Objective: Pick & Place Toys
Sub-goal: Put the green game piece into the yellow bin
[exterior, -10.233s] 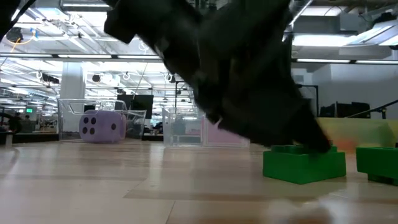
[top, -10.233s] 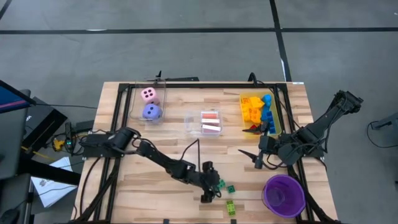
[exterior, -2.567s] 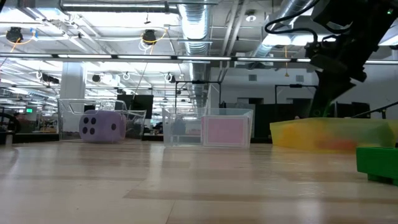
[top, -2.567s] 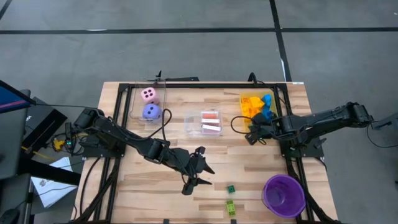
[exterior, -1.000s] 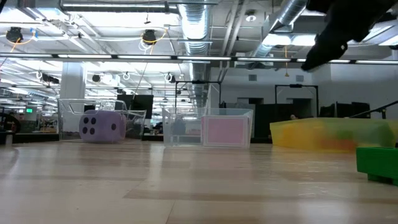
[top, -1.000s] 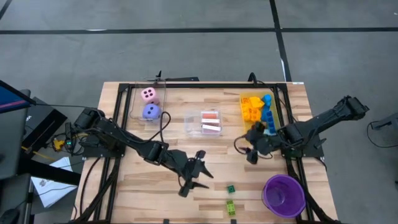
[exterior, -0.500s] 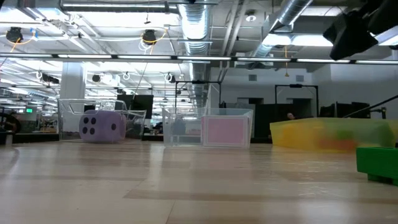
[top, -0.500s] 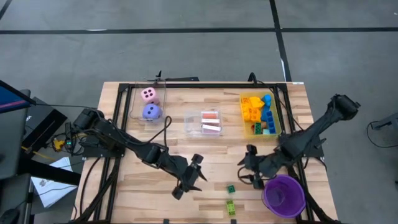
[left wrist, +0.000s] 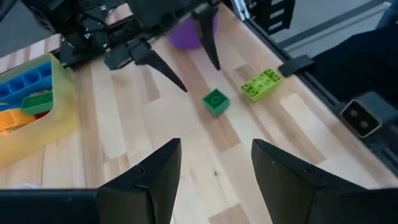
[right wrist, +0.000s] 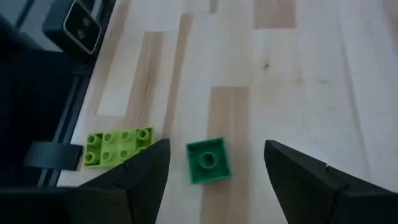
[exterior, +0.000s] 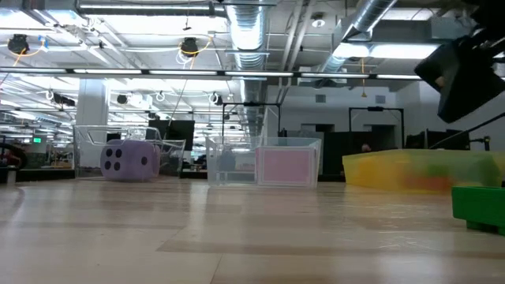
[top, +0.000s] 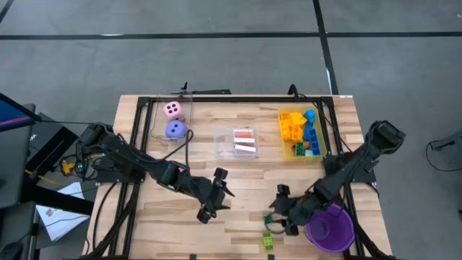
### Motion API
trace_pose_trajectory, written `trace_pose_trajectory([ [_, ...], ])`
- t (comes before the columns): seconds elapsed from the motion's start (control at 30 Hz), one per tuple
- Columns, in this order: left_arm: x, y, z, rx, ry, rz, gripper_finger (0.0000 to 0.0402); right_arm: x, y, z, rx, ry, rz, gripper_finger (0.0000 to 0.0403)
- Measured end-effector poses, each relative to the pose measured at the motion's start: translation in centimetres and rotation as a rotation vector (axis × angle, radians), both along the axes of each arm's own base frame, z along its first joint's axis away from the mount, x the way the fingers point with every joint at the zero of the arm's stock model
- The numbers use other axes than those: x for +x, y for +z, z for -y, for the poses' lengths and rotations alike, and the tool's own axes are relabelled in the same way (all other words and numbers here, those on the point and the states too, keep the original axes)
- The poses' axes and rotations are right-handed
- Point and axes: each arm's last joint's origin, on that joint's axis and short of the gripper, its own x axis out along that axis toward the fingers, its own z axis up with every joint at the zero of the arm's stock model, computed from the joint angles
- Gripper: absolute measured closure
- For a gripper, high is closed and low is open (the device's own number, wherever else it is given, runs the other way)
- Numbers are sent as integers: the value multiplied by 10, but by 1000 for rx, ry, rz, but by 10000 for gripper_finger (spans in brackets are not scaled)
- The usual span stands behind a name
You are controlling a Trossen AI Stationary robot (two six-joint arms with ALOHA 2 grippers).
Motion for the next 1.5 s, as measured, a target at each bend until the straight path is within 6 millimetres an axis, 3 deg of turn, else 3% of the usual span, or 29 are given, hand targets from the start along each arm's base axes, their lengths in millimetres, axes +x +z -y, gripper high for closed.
trace_pose_trajectory([
  [0.27, -9, -5, 0, -2, -22, 18, 211, 13, -1, -34, -114, 73, -42, 149],
  [0.6, -9, -5, 0, -15, -19, 54, 211, 25, -35, -33, -251, 36, -142, 149],
  [1.07, -8, -5, 0, -17, -19, 56, 211, 27, -51, -36, -214, 13, -197, 153],
  [1.27, -8, -5, 0, -17, -20, 55, 211, 28, -49, -37, -192, 16, -185, 184],
  [1.5, -8, -5, 0, -18, -19, 55, 211, 30, -50, -36, -186, 10, -179, 266],
])
